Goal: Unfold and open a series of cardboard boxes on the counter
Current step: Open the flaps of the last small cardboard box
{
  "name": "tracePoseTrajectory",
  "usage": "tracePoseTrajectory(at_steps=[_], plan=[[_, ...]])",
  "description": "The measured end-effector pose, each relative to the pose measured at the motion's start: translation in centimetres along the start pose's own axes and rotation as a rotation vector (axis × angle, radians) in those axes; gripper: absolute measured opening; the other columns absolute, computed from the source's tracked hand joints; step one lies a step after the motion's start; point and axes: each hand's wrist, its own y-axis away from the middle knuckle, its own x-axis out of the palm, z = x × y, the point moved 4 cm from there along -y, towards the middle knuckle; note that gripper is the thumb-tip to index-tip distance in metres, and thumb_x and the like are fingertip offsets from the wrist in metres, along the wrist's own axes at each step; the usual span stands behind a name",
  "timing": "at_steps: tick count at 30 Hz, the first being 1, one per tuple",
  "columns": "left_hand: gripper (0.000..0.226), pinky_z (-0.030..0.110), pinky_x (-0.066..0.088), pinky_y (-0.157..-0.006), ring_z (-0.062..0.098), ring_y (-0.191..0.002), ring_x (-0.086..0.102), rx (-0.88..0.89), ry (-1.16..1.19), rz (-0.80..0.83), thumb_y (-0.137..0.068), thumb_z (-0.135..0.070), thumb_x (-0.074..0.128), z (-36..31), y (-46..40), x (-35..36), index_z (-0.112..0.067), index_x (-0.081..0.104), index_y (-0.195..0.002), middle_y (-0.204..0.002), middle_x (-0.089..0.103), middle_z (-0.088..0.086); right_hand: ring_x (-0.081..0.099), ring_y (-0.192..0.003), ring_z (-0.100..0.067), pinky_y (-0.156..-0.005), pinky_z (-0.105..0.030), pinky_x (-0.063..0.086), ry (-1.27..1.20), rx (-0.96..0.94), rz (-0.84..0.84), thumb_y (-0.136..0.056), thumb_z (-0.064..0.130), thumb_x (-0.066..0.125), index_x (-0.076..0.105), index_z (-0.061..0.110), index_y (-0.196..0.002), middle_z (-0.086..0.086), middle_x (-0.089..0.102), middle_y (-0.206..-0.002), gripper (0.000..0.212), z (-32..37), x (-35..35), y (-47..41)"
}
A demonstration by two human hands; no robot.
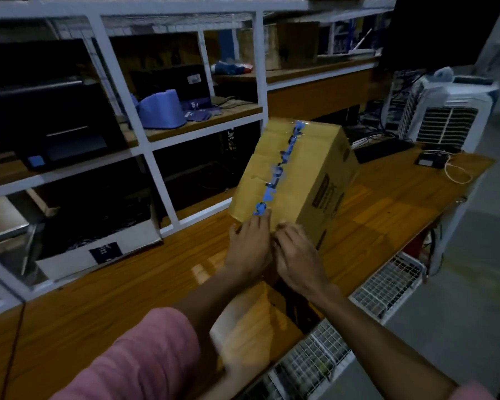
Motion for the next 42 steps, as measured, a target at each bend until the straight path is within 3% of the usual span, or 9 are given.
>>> tracePoseTrajectory(at_steps=[3,6,9,14,19,29,36,40,42], plan=[[0.068,0.054,0.029,-0.116,0.027,-0.142,0.034,0.006,0.026,-0.067,-0.098,-0.035,0.038,1.0,1.2,-2.3,-0.013,0.015,-0.158,-0.156,0.035,0.010,0.055,-0.100,-0.028,-0.078,-0.043,0.052,-0.124,-0.067,-0.086,-0.099,0.017,0.047,0.063,0.006,-0.103,-0.009,0.062,-0.099,0.020,1.7,-0.5,0.5],[0.070,0.055,0.036,-0.110,0.034,-0.140,0.034,0.064,0.106,-0.382,-0.092,-0.044,0.034,1.3,2.3,-5.0,-0.008,0.029,-0.152,-0.155,0.031,0.016,0.054,-0.094,-0.027,-0.076,-0.038,0.048,-0.179,-0.028,-0.209,-0.100,0.017,0.050,0.064,0.006,-0.106,-0.009,0.062,-0.098,0.019,2.6,-2.0,0.2],[0.076,0.055,0.027,-0.117,0.039,-0.147,0.026,0.148,0.095,-0.551,-0.095,-0.050,0.042,1.2,2.5,-6.9,-0.007,0.023,-0.155,-0.161,0.020,0.021,0.052,-0.095,-0.027,-0.079,-0.037,0.044,-0.190,0.036,-0.290,-0.100,0.020,0.052,0.063,0.007,-0.108,-0.010,0.059,-0.100,0.019,2.5,-3.3,-0.6],[0.073,0.056,0.011,-0.123,0.032,-0.153,0.013,0.095,-0.051,-0.449,-0.099,-0.056,0.037,0.0,1.8,-9.0,-0.016,0.021,-0.157,-0.164,0.022,0.013,0.049,-0.100,-0.024,-0.080,-0.040,0.046,-0.220,0.095,-0.296,-0.100,0.034,0.047,0.058,0.010,-0.116,-0.010,0.057,-0.109,0.031,2.3,-3.8,-0.9],[0.059,0.049,0.029,-0.118,0.032,-0.145,0.032,0.003,-0.251,-0.236,-0.104,-0.048,0.038,2.1,2.1,-8.2,-0.013,0.030,-0.151,-0.157,0.036,0.012,0.048,-0.109,-0.024,-0.086,-0.046,0.049,-0.268,0.178,-0.199,-0.096,0.045,0.043,0.055,0.015,-0.124,-0.008,0.051,-0.116,0.043,2.3,-2.6,-0.6],[0.065,0.051,0.051,-0.082,0.039,-0.107,0.053,-0.254,-0.340,-0.363,-0.097,-0.064,0.035,8.4,9.4,-9.8,-0.018,0.035,-0.143,-0.129,0.047,0.017,0.039,-0.111,-0.010,-0.084,-0.032,0.043,-0.422,0.211,-0.208,-0.099,0.031,0.053,0.042,0.013,-0.139,-0.010,0.042,-0.130,0.045,6.5,-1.4,-1.9],[0.084,0.054,0.048,-0.086,0.041,-0.119,0.046,-0.517,-0.101,-0.469,-0.090,-0.076,0.029,14.5,15.9,-11.4,-0.022,0.015,-0.153,-0.147,0.025,0.014,0.050,-0.103,-0.015,-0.081,-0.030,0.047,-0.480,0.028,-0.240,-0.100,0.032,0.048,0.054,0.009,-0.126,-0.006,0.049,-0.116,0.035,12.0,0.6,-2.2],[0.081,0.054,0.041,-0.094,0.041,-0.131,0.036,-0.421,-0.225,-0.638,-0.092,-0.069,0.042,14.5,16.9,-13.0,-0.018,0.022,-0.152,-0.151,0.026,0.017,0.054,-0.098,-0.017,-0.079,-0.024,0.044,-0.487,-0.049,-0.262,-0.101,0.030,0.047,0.058,0.005,-0.118,-0.009,0.055,-0.109,0.032,13.9,0.6,-2.0],[0.073,0.055,0.038,-0.096,0.041,-0.133,0.034,-0.475,-0.311,-0.584,-0.092,-0.066,0.043,15.3,17.5,-13.3,-0.022,0.032,-0.149,-0.149,0.030,0.016,0.055,-0.097,-0.016,-0.078,-0.024,0.044,-0.490,-0.074,-0.242,-0.100,0.027,0.048,0.059,0.005,-0.116,-0.008,0.056,-0.108,0.029,14.9,1.1,-2.0]])
